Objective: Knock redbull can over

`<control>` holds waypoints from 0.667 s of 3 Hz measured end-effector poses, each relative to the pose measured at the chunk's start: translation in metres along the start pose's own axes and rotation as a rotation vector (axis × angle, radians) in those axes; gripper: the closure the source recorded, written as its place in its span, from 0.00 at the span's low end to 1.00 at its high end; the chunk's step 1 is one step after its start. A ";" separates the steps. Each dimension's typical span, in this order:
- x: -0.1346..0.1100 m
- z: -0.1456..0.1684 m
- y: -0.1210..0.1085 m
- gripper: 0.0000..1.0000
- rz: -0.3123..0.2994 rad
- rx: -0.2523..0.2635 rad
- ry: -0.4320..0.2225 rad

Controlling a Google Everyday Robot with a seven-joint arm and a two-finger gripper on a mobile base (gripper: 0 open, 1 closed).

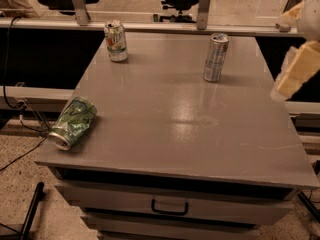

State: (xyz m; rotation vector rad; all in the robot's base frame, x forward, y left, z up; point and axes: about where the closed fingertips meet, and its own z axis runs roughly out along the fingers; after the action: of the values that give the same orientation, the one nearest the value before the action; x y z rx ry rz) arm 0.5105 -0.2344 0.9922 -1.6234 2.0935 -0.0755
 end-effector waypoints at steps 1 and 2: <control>-0.010 0.026 -0.097 0.00 0.060 0.090 -0.313; -0.049 0.053 -0.148 0.00 0.128 0.101 -0.677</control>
Offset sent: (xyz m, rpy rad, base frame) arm 0.2052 0.0162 0.0475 0.9045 -0.3495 0.1238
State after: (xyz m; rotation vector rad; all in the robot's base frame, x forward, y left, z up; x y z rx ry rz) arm 0.6732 -0.2198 1.0114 -1.2201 1.6235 0.3565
